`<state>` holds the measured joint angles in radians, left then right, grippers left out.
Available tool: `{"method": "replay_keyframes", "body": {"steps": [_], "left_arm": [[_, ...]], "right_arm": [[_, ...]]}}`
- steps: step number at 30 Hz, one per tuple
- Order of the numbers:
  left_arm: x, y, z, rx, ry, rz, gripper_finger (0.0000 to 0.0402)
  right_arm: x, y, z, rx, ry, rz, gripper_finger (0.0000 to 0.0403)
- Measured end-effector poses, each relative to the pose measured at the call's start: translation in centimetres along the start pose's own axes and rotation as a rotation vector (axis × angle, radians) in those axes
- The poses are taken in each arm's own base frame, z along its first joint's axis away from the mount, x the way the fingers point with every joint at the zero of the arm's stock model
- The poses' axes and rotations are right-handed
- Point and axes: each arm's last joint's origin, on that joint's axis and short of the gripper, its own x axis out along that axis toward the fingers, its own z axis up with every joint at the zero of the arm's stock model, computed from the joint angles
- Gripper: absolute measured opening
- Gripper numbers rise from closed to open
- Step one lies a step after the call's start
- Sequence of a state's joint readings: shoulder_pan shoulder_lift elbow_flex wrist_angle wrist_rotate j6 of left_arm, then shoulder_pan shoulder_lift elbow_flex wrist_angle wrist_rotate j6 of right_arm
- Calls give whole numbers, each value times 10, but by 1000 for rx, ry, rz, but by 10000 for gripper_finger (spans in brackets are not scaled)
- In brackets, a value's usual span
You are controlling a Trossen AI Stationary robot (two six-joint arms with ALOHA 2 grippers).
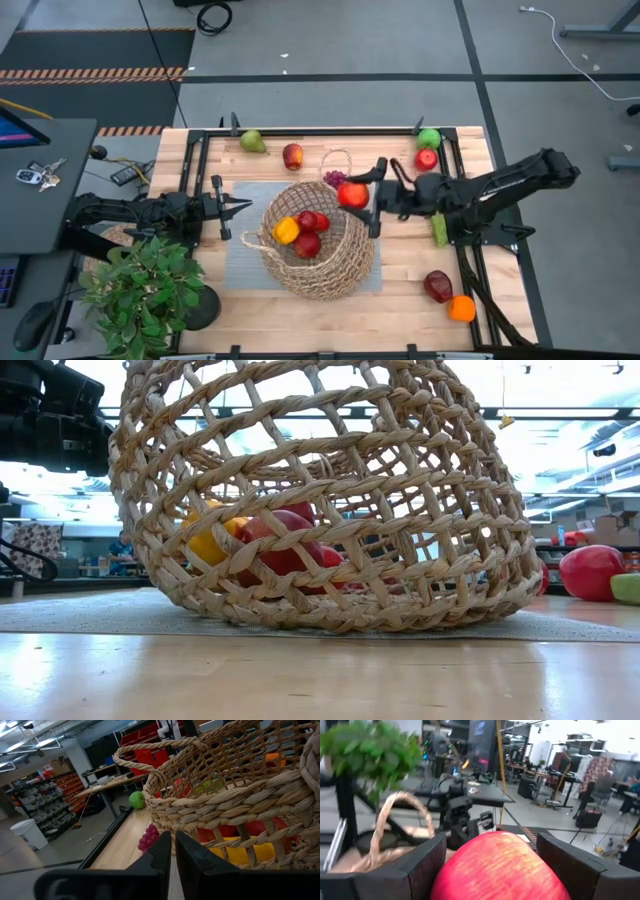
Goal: Build produce basket
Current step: Put the red apple into the brown basket
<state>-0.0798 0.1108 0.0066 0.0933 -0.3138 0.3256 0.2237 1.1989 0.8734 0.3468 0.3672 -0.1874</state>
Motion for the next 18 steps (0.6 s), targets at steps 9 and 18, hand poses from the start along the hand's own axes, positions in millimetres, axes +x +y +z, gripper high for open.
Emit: {"method": "replay_keyframes", "body": {"steps": [9,18], "left_arm": [[0,0,0,0,1,0,30],[0,0,0,0,0,0,34]], "right_arm": [[11,35,-17,-428,33,27,307],[23,53,-27,-911,-12,48,307]]}}
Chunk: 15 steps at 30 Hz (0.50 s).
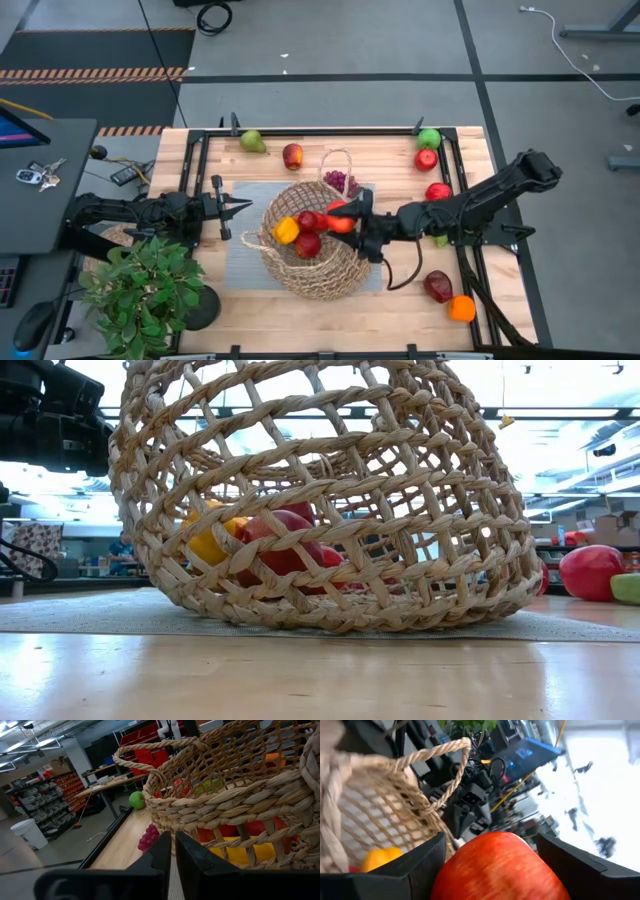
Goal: Build produce basket
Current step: Put the red apple into the brown basket
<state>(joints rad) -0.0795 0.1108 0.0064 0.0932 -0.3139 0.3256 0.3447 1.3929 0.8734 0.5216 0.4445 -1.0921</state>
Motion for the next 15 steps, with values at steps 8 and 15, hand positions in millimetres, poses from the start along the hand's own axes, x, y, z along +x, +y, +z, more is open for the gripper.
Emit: {"method": "replay_keyframes", "body": {"steps": [8,15], "left_arm": [[0,0,0,0,0,0,31],[0,0,0,0,0,0,29]], "right_arm": [[5,-3,4,-144,-40,-94,308],[4,-7,7,-130,-97,-116,314]]}}
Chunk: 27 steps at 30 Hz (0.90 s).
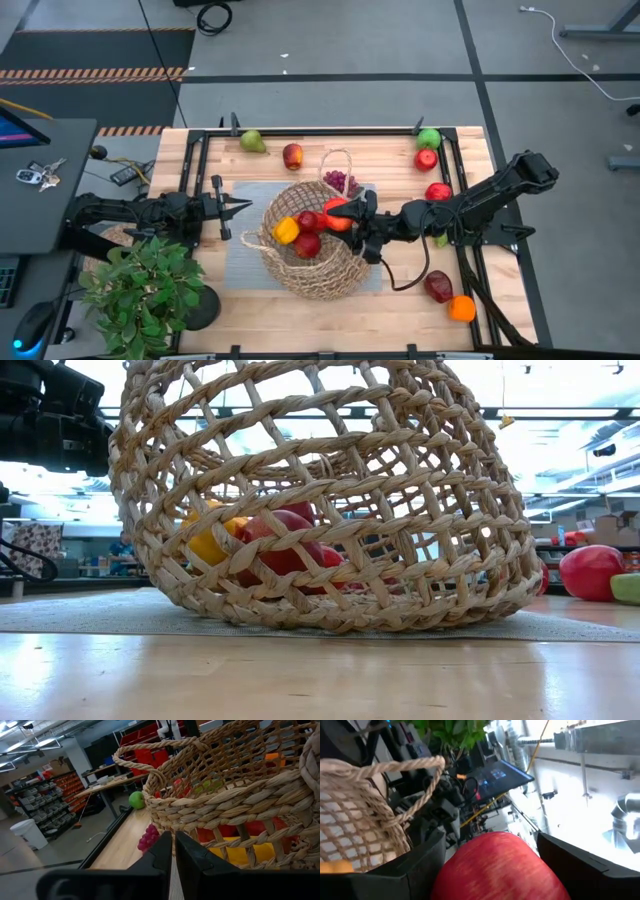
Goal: Build produce basket
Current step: Put the red apple into the brown basket
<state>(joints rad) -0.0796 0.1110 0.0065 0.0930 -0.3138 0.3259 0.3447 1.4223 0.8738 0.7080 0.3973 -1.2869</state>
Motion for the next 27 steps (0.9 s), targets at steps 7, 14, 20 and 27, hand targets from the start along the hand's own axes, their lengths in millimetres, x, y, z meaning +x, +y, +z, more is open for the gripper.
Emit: {"method": "replay_keyframes", "body": {"steps": [7,14,20,27], "left_arm": [[0,0,0,0,0,0,36],[0,0,0,0,0,0,29],[0,0,0,0,0,0,31],[0,0,0,0,0,0,36]], "right_arm": [[0,1,3,-98,-91,21,314],[0,2,3,-55,-110,38,314],[0,-2,4,81,-168,21,314],[6,-14,-9,423,-231,-5,315]]}}
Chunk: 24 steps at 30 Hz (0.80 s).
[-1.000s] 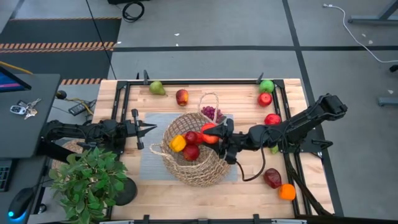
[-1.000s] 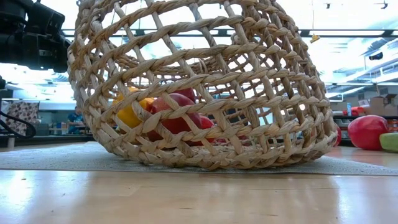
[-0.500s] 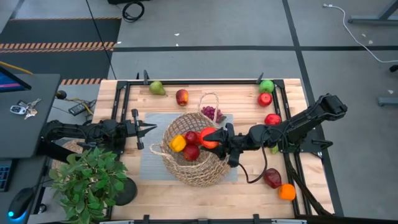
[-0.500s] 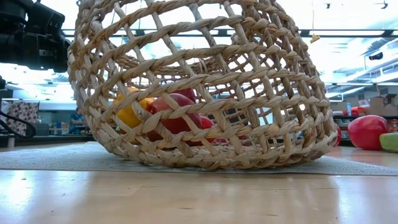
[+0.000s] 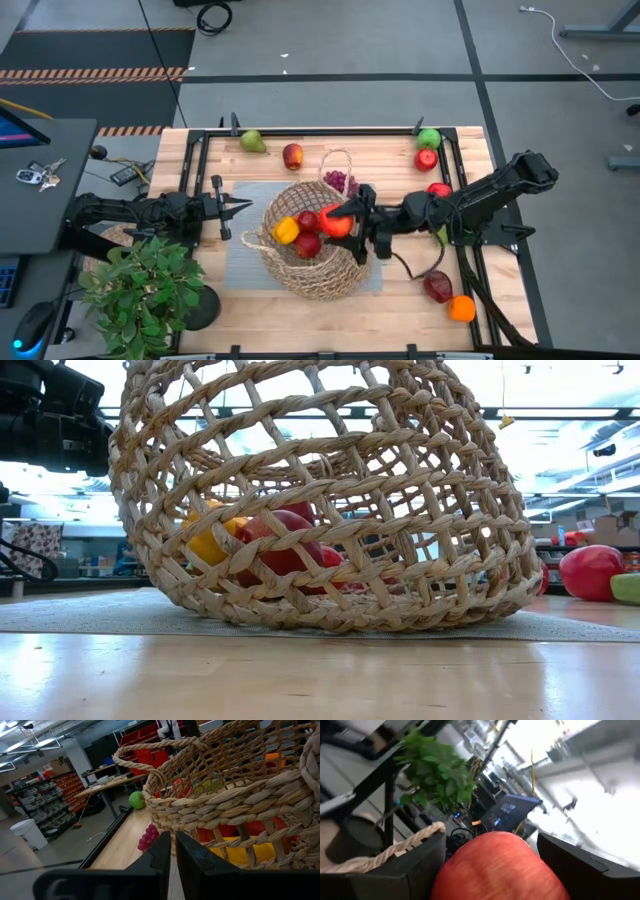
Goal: Build produce basket
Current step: Put the red apple into the brown basket
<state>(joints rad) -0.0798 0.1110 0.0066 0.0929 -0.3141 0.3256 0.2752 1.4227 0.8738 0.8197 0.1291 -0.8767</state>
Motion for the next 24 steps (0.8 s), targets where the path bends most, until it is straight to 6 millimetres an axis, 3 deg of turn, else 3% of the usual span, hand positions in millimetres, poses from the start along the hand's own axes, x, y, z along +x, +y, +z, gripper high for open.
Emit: {"method": "replay_keyframes", "body": {"steps": [7,15,24], "left_arm": [[0,0,0,0,0,0,29],[0,0,0,0,0,0,33],[0,0,0,0,0,0,33]], "right_arm": [[6,-22,-21,328,127,-94,315],[21,-44,-27,625,306,22,315],[25,-53,-21,718,328,73,315]]}}
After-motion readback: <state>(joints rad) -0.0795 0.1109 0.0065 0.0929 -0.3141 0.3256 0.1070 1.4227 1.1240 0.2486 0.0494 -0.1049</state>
